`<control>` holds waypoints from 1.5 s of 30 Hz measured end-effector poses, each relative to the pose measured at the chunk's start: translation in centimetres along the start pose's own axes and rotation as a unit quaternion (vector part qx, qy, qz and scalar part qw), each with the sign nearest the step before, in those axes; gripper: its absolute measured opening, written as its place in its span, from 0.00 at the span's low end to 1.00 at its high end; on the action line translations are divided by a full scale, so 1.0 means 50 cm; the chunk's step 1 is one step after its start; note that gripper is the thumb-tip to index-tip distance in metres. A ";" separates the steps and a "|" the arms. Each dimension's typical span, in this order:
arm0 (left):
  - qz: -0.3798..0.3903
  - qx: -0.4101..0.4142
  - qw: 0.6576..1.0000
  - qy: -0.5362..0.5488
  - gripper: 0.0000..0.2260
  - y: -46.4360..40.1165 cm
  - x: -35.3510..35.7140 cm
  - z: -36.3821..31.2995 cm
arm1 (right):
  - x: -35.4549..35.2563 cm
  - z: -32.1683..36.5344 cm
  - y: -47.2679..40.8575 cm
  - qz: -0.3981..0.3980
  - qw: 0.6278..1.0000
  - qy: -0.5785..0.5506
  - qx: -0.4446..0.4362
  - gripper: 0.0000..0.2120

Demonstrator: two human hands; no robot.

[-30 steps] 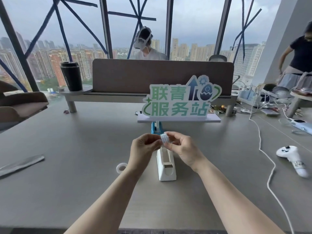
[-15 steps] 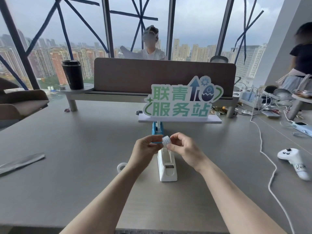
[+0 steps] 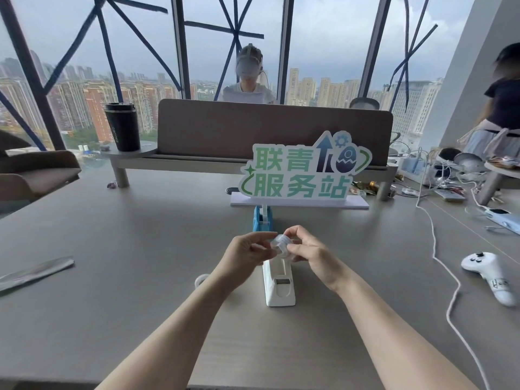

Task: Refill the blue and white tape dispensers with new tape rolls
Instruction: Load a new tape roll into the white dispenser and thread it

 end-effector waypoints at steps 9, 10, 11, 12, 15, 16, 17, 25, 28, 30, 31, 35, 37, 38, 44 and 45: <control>-0.030 -0.018 0.999 -0.004 0.09 -0.002 -0.002 0.016 | -0.007 -0.006 0.000 -0.020 1.000 0.019 0.009 0.10; -0.032 -0.024 0.999 0.006 0.08 -0.001 -0.002 0.021 | -0.006 -0.007 0.001 -0.022 1.000 0.018 0.010 0.11; -0.033 -0.030 0.999 0.018 0.08 0.000 -0.001 0.024 | -0.008 -0.009 0.001 -0.031 0.999 0.017 0.012 0.11; -0.037 -0.033 0.998 0.030 0.08 0.001 -0.001 0.027 | -0.012 -0.010 0.001 -0.043 0.999 0.016 0.011 0.11; -0.060 -0.035 0.996 0.054 0.08 0.004 -0.008 0.035 | -0.022 -0.013 0.000 -0.079 0.997 0.009 0.004 0.08; -0.070 -0.034 0.995 0.056 0.08 0.006 -0.012 0.036 | -0.032 -0.014 0.001 -0.106 0.994 0.021 -0.002 0.09; -0.081 -0.031 0.995 0.055 0.07 0.008 -0.016 0.037 | -0.046 -0.012 0.004 -0.145 0.988 0.047 -0.008 0.08; -0.130 -0.006 0.991 0.012 0.07 0.019 -0.023 0.027 | -0.056 0.014 0.007 -0.214 0.966 0.148 -0.011 0.10; -0.146 0.007 0.989 -0.023 0.08 0.025 -0.022 0.021 | -0.053 0.020 0.004 -0.210 0.969 0.134 -0.005 0.09; -0.159 0.021 0.986 -0.047 0.08 0.029 -0.023 0.015 | -0.048 0.016 0.002 -0.198 0.974 0.113 0.003 0.08; -0.162 0.024 0.985 -0.055 0.08 0.030 -0.022 0.014 | -0.046 0.013 0.000 -0.194 0.975 0.106 0.007 0.08; -0.152 0.024 0.986 -0.069 0.09 0.029 -0.011 0.021 | -0.044 0.004 -0.005 -0.181 0.979 0.089 0.019 0.07; -0.142 0.018 0.988 -0.061 0.08 0.028 -0.008 0.026 | -0.047 -0.003 -0.005 -0.177 0.982 0.058 0.030 0.06; -0.136 0.016 0.989 -0.051 0.07 0.027 -0.008 0.028 | -0.048 -0.004 -0.005 -0.174 0.983 0.045 0.033 0.05; -0.097 -0.020 0.995 -0.005 0.16 0.013 -0.011 0.050 | -0.040 -0.002 -0.005 -0.142 0.989 0.004 0.037 0.05; -0.094 -0.019 0.995 -0.009 0.16 0.012 -0.011 0.049 | -0.039 -0.002 -0.006 -0.139 0.990 0.000 0.036 0.06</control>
Point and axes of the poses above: each hand's wrist, its own y-axis away from the middle knuckle, its own x-axis out of the palm, z = x × y, the point moved 10 cm from there along -y, towards the middle knuckle
